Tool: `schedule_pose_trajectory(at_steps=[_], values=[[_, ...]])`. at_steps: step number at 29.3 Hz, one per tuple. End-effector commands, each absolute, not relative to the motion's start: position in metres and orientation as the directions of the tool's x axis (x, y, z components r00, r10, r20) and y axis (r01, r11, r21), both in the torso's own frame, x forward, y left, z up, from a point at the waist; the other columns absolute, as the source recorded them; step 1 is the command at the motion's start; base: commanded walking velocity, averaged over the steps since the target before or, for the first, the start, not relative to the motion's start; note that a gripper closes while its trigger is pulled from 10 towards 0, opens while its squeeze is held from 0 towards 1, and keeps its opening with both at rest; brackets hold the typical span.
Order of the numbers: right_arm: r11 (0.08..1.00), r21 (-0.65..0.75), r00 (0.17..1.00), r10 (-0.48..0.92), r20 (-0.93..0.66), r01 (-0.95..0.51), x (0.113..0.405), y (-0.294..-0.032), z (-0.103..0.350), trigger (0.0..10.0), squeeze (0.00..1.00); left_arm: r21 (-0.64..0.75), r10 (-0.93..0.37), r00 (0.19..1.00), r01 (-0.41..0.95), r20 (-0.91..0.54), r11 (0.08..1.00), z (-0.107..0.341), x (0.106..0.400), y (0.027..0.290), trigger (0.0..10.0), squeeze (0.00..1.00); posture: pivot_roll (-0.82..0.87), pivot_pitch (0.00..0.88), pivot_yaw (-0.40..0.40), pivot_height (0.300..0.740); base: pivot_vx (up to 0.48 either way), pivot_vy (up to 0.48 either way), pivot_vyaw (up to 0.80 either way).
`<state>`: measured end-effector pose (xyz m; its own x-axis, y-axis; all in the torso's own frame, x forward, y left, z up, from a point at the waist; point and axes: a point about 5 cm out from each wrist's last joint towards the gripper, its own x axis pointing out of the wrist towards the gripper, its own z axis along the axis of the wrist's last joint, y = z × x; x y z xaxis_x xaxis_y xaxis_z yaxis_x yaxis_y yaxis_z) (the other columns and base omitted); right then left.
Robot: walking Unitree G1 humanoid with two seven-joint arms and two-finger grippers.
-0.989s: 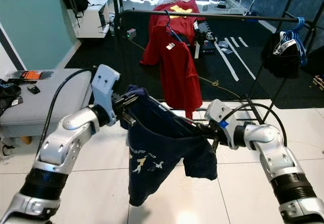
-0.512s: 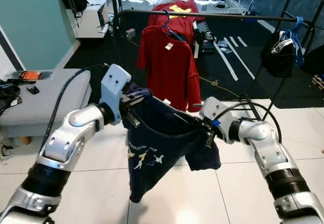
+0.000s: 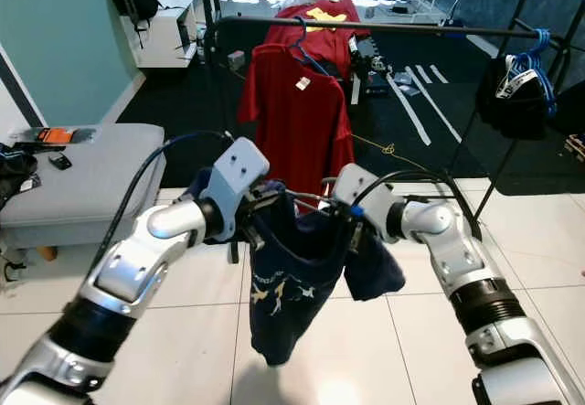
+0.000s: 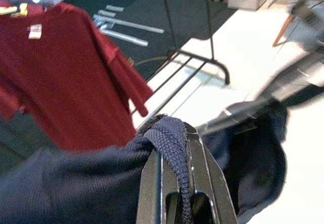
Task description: Hang hanger
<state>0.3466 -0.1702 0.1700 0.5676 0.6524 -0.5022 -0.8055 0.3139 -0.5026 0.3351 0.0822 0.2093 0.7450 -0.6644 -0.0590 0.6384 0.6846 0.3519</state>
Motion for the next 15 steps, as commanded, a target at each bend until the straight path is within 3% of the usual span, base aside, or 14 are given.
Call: schedule_pose_trajectory(at_steps=[1, 4, 7, 11, 15], values=[[0.237, -0.384, 0.448, 0.557, -0.699, -0.893, 0.332, -0.179, 0.125, 0.0, 0.00, 0.438, -0.686, 0.698, 0.562, 0.204, 0.702, 0.268, 0.331, 0.076, 0.0, 0.00, 0.00, 0.065, -0.029, 0.740, 0.000, 0.000, 0.00], [0.233, -0.376, 0.440, 0.553, -0.708, -0.897, 0.330, -0.180, 0.122, 0.0, 0.00, 0.443, -0.657, 0.724, 0.529, 0.210, 0.724, 0.270, 0.334, 0.084, 0.0, 0.00, 0.00, 0.065, -0.029, 0.740, 0.000, 0.000, 0.00], [0.237, -0.346, 0.419, 0.540, -0.730, -0.908, 0.321, -0.190, 0.115, 0.0, 0.00, 0.453, -0.557, 0.802, 0.422, 0.218, 0.785, 0.274, 0.343, 0.110, 0.0, 0.00, 0.00, 0.064, -0.029, 0.740, 0.000, 0.000, 0.00], [0.242, -0.333, 0.412, 0.540, -0.734, -0.911, 0.318, -0.194, 0.113, 0.0, 0.00, 0.460, -0.528, 0.821, 0.392, 0.215, 0.797, 0.274, 0.345, 0.117, 0.0, 0.00, 0.00, 0.063, -0.029, 0.740, 0.000, 0.000, 0.00], [0.247, -0.249, 0.348, 0.558, -0.753, -0.937, 0.300, -0.204, 0.104, 0.0, 0.00, 0.451, -0.395, 0.881, 0.252, 0.259, 0.856, 0.282, 0.354, 0.143, 0.0, 0.00, -0.01, 0.057, -0.028, 0.740, 0.000, 0.000, 0.00]])
